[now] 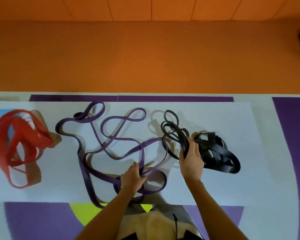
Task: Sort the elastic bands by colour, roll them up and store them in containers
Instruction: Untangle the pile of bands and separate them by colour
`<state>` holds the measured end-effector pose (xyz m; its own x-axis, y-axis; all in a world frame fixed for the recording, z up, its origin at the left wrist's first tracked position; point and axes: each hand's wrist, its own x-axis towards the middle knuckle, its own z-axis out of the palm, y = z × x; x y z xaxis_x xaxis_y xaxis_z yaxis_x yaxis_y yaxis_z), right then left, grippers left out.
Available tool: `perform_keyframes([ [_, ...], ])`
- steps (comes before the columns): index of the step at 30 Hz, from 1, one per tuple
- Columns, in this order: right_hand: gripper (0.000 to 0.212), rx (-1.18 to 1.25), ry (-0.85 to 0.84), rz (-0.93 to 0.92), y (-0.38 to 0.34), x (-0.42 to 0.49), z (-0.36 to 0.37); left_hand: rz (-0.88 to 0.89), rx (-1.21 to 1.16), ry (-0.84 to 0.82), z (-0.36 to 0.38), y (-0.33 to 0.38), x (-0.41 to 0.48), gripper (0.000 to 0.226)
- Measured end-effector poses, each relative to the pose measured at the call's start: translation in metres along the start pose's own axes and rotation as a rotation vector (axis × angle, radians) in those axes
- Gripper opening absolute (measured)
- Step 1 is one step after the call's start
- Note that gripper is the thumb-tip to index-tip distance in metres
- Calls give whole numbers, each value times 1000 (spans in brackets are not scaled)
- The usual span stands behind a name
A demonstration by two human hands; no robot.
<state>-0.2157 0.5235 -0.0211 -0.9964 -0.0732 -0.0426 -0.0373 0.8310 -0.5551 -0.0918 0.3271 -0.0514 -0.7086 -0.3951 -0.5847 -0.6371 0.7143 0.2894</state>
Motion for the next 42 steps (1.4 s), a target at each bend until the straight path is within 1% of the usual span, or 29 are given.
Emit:
perform_keyframes([
  [1, 54, -39, -27, -6, 3, 1, -1, 7, -26, 9, -4, -1, -2, 46],
  [3, 62, -119, -145, -13, 6, 0, 0, 11, -86, 38, -12, -4, -4, 41],
  [6, 64, -250, -332, -14, 11, -5, 6, -9, -159, 141, -27, -11, -8, 30],
  [9, 61, -382, -343, 4, 15, -1, 7, -76, -173, 262, -39, -18, -13, 29],
  [12, 76, -518, -270, -21, 16, 8, 0, -194, -236, 365, -52, -24, -10, 22],
  [14, 88, -504, -195, -6, 22, 14, -10, -232, -244, 367, -55, -23, -6, 26],
  [16, 105, -475, -159, 45, 32, 20, -20, -202, -253, 344, -52, -19, -5, 36],
  [19, 136, -489, -266, 177, 48, 40, -36, -124, -131, 255, -45, -9, -7, 68],
  [20, 143, -487, -321, 233, 53, 48, -41, -93, -89, 238, -44, -5, -7, 72],
  [22, 151, -438, -431, 348, 60, 59, -47, -31, -6, 235, -44, 3, -7, 69],
  [24, 150, -367, -523, 423, 61, 64, -47, 58, 44, 266, -43, 15, -9, 58],
  [25, 147, -343, -543, 431, 59, 65, -45, 118, 36, 287, -42, 22, -10, 52],
  [27, 137, -320, -531, 410, 54, 65, -39, 257, -1, 306, -38, 38, -12, 42],
  [29, 132, -311, -511, 372, 52, 63, -36, 367, -94, 247, -31, 61, -10, 39],
  [30, 133, -302, -511, 351, 53, 61, -36, 379, -152, 165, -26, 75, -8, 41],
  [32, 137, -284, -503, 303, 61, 60, -41, 307, -270, -34, -14, 106, 0, 54],
  [33, 137, -286, -479, 258, 66, 59, -46, 237, -345, -101, -7, 120, 4, 63],
  [35, 132, -285, -400, 176, 81, 59, -56, 88, -511, -176, 8, 147, 13, 85],
  [37, 121, -251, -311, 190, 99, 58, -66, -60, -603, -198, 18, 169, 21, 110],
  [39, 114, -208, -268, 304, 122, 56, -74, -186, -612, -175, 24, 186, 29, 125],
  [40, 113, -174, -290, 372, 134, 56, -76, -222, -617, -139, 26, 193, 32, 128],
  [42, 114, -24, -369, 469, 155, 59, -80, -198, -627, -56, 29, 201, 39, 126],
])
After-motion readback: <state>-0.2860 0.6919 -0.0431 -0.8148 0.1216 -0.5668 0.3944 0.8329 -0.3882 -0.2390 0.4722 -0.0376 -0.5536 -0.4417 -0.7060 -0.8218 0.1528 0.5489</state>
